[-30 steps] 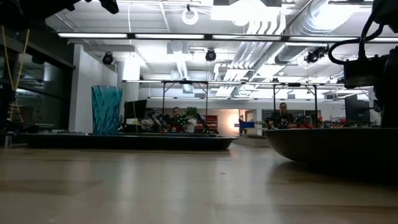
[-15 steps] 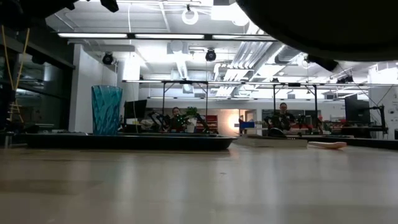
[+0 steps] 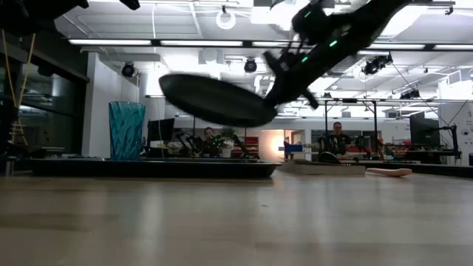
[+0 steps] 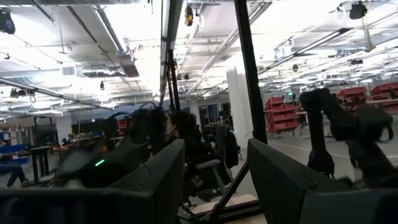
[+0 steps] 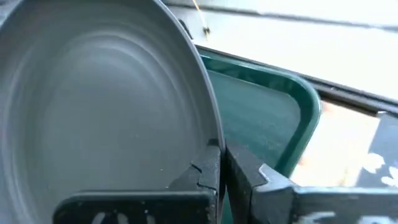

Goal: Pick and place plate/cup/fork/spoon on tray
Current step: Put the black plate on the dark green tray

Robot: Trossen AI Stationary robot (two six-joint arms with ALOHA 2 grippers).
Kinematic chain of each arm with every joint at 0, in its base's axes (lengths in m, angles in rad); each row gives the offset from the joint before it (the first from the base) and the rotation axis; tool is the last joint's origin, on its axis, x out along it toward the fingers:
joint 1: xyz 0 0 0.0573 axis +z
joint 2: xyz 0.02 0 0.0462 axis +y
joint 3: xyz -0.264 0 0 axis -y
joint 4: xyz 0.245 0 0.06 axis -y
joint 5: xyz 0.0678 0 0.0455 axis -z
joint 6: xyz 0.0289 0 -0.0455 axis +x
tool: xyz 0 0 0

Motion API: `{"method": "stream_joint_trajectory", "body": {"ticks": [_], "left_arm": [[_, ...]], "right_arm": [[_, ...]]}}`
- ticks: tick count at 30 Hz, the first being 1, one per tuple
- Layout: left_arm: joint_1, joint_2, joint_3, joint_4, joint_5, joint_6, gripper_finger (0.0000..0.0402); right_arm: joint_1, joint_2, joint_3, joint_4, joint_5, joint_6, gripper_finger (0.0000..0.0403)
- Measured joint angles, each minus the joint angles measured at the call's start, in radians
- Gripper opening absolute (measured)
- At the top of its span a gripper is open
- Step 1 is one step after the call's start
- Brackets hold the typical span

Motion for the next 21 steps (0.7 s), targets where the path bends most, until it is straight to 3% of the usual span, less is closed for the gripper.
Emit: {"method": "stream_joint_trajectory", "body": {"ticks": [4,10,21], "left_arm": [[0.000,0.000,0.000,0.000,0.000,0.014,0.0165],[0.000,0.000,0.000,-0.001,0.000,-0.013,0.0165],[0.000,-0.018,0.000,-0.004,0.000,-0.018,0.0165]], "right_arm": [[-0.053,0.183,0.152,-0.015,-0.079,0.046,0.0000],[-0.059,0.387,0.309,-0.123,-0.110,0.104,0.0000],[-0.059,0.447,0.345,-0.167,-0.105,0.140,0.0000]]}}
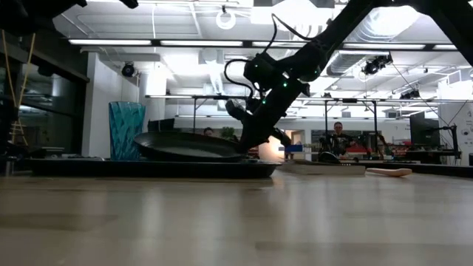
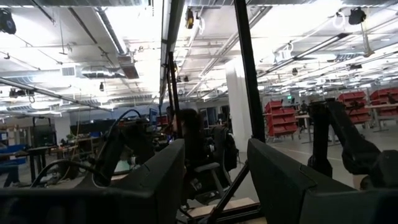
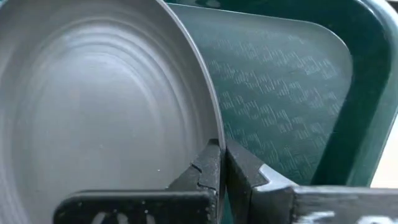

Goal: Pick and place plate/cup/fork/spoon on tray
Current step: Put the black plate on the dark green tray, then put the orange fork on the dark green tray

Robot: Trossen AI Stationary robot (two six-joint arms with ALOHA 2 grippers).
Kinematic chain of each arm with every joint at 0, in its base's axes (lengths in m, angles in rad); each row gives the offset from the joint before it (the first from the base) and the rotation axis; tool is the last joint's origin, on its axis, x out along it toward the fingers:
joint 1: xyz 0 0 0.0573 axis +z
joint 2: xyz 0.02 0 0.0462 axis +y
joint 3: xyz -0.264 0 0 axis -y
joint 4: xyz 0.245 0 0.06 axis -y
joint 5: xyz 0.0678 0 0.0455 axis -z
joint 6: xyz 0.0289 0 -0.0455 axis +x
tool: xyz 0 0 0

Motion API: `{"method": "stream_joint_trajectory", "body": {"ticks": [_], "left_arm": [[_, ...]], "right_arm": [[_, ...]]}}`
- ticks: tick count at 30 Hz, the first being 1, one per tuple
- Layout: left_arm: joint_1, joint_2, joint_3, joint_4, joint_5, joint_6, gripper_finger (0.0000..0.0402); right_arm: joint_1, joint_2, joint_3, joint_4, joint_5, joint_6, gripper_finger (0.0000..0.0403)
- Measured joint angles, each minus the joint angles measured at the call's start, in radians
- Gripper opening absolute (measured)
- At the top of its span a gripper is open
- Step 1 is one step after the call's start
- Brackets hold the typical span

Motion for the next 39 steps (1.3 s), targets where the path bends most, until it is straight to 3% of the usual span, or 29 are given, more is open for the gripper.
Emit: {"method": "stream_joint_trajectory", "body": {"ticks": [7,19,28,34,39], "left_arm": [[0.000,0.000,0.000,0.001,0.000,0.000,0.0165],[0.000,0.000,0.000,0.000,0.000,0.005,0.0165],[0.000,0.000,0.000,-0.067,0.000,0.086,0.0165],[0.000,0.000,0.000,-0.104,-0.001,0.104,0.0165],[0.000,0.001,-0.001,-0.112,-0.001,0.104,0.0165]], "right_arm": [[0.000,-0.001,0.000,-0.004,-0.015,-0.004,0.0033],[0.000,-0.022,0.000,-0.003,0.001,-0.105,0.0196],[0.015,-0.193,-0.014,-0.342,0.163,-0.344,0.0222],[0.080,-0.365,-0.256,-0.322,0.170,-0.347,0.0222],[0.200,-0.613,-0.540,-0.114,0.136,-0.308,0.0222]]}}
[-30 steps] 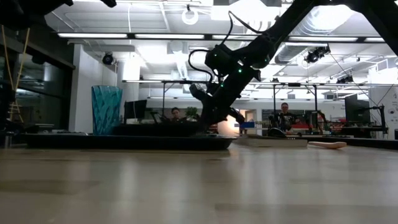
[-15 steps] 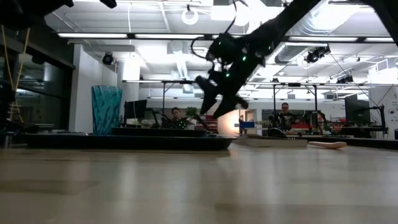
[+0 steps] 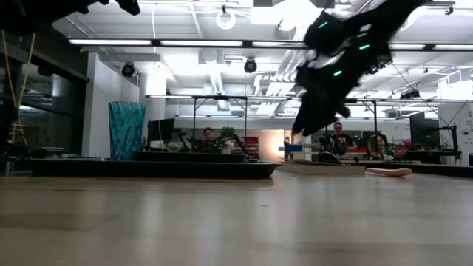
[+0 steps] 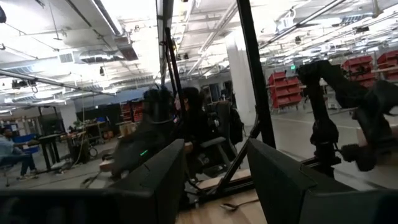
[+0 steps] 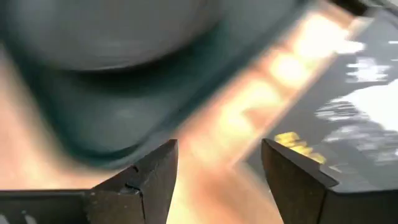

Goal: Pick and place plate/cup/fork/spoon on tray
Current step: Put the orange fork on the dark green tray

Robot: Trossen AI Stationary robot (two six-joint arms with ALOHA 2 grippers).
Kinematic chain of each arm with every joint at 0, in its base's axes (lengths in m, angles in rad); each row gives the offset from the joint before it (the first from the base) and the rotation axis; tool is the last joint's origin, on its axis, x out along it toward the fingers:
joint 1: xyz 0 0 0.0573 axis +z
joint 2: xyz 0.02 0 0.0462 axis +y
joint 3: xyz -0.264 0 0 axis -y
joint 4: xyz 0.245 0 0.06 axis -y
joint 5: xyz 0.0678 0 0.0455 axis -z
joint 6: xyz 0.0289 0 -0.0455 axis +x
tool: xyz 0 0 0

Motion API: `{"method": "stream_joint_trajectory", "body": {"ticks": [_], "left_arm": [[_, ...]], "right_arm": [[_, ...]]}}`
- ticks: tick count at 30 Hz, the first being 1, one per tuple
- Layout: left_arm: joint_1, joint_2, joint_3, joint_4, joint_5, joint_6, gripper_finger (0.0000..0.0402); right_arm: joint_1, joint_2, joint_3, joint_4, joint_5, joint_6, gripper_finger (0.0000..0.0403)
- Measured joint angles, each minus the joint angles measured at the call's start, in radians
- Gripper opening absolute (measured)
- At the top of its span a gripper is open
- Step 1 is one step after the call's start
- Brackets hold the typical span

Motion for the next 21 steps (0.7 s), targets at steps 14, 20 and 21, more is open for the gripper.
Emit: {"method": "stream_joint_trajectory", "body": {"ticks": [14,20,21], "left_arm": [[0.000,0.000,0.000,-0.002,0.000,0.000,0.0165],[0.000,0.001,0.000,-0.009,0.000,0.000,0.0165],[0.000,0.001,0.000,-0.009,0.000,0.000,0.0165]], "right_arm": [[0.262,-0.296,-0.277,-0.298,0.407,0.643,0.0222],[0.256,-0.175,-0.279,-0.431,0.506,0.855,0.0222],[0.256,-0.154,-0.279,-0.425,0.525,0.867,0.0222]]}}
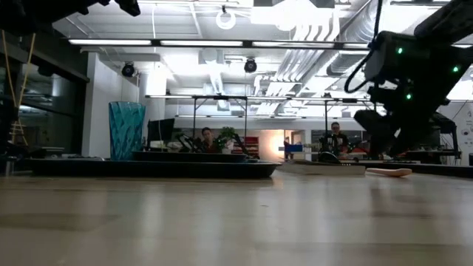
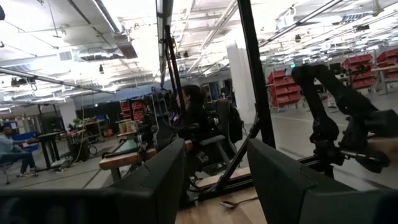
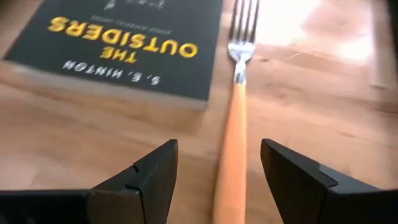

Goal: Pick and place plate/cup/fork/spoon on tray
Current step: Put the orange fork on the dark green tray

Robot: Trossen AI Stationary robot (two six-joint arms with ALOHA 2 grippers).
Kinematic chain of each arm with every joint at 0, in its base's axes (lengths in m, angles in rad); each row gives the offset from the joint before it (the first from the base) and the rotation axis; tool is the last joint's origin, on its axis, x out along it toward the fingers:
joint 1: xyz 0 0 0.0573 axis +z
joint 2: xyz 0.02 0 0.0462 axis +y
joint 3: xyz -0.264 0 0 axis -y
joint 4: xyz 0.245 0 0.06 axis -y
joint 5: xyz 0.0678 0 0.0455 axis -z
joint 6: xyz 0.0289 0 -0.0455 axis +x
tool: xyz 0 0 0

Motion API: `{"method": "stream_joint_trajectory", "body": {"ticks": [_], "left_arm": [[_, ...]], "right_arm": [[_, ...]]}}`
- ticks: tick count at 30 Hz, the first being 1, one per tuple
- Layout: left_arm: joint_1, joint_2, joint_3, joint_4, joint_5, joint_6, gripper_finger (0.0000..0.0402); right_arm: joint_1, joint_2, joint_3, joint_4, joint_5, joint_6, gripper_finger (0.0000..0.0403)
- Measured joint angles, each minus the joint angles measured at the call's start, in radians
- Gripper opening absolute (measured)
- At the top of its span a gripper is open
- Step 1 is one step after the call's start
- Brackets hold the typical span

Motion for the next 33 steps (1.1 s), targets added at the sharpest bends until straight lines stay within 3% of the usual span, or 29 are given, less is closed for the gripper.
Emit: {"method": "stream_joint_trajectory", "body": {"ticks": [6,12,15,18,21,28,33], "left_arm": [[0.000,0.000,0.000,0.000,0.000,-0.003,0.0165],[0.000,0.000,0.000,0.008,0.000,-0.053,0.0165],[0.000,0.000,0.000,0.010,0.000,-0.052,0.0165],[0.000,-0.001,0.000,0.010,0.000,-0.053,0.0165],[0.000,-0.001,0.000,0.010,0.000,-0.053,0.0165],[0.000,0.000,0.000,0.009,0.006,-0.056,0.0165],[0.000,0.000,0.000,0.008,0.007,-0.056,0.0165]], "right_arm": [[-0.013,0.136,0.000,0.022,-0.030,0.066,0.0222],[-0.011,0.265,0.004,0.083,0.004,0.114,0.0214],[-0.009,0.304,0.006,0.087,0.019,0.174,0.0182],[-0.009,0.322,0.008,0.099,0.020,0.197,0.0116],[-0.008,0.316,0.008,0.085,0.021,0.186,0.0041],[0.057,0.182,0.049,-0.130,-0.100,0.185,0.0041],[0.134,0.076,0.109,-0.354,-0.045,0.276,0.0041]]}}
